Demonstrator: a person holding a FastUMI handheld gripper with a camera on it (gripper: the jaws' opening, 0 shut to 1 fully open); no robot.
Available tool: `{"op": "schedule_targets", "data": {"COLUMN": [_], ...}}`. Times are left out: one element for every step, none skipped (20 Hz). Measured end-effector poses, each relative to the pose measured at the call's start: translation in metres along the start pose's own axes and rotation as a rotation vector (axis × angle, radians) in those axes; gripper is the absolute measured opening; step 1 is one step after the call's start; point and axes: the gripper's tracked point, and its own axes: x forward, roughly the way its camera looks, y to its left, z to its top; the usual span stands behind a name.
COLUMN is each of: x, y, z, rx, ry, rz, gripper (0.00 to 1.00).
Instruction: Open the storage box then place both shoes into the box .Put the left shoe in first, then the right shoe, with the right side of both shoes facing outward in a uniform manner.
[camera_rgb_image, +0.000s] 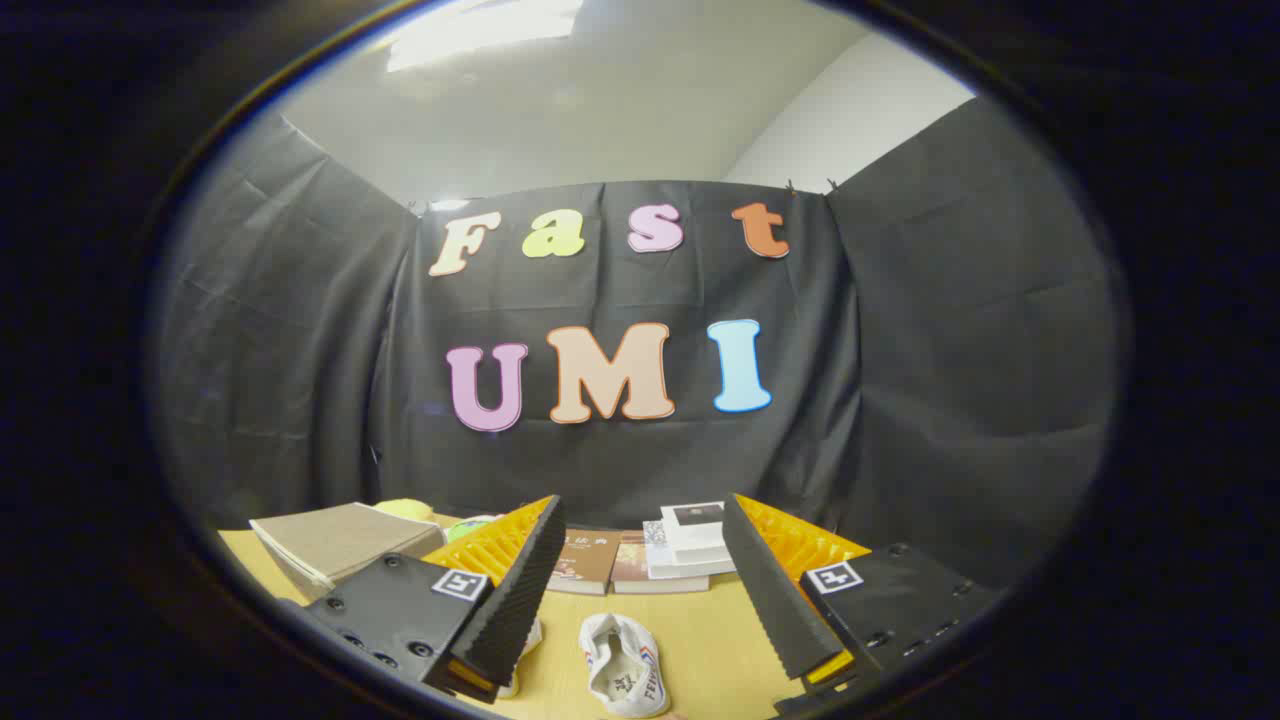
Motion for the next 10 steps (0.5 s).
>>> {"op": "schedule_targets", "data": {"x": [-0.0004, -0.0011, -0.0015, -0.0018, -0.0024, -0.0023, -0.002, -0.0019, -0.0019, -0.0016], "y": [0.0012, 0.0027, 0.0044, 0.0042, 0.0029, 0.0031, 0.0039, 0.0036, 0.0025, 0.0012], "z": [-0.0005, -0.0004, -0.0006, -0.0004, -0.0009, -0.0007, -0.0018, -0.0021, -0.0017, -0.0018], "rx": [-0.005, -0.007, -0.007, -0.005, -0.001, 0.002, 0.004, 0.006, 0.007, 0.009], "ry": [0.0, 0.0, 0.0, 0.001, 0.002, 0.003, 0.006, 0.008, 0.01, 0.011], "rz": [0.001, 0.004, 0.008, 0.007, 0.006, 0.006, 0.007, 0.007, 0.006, 0.004], "gripper": [0.99, 0.99, 0.99, 0.99, 0.99, 0.99, 0.99, 0.99, 0.99, 0.99]}}
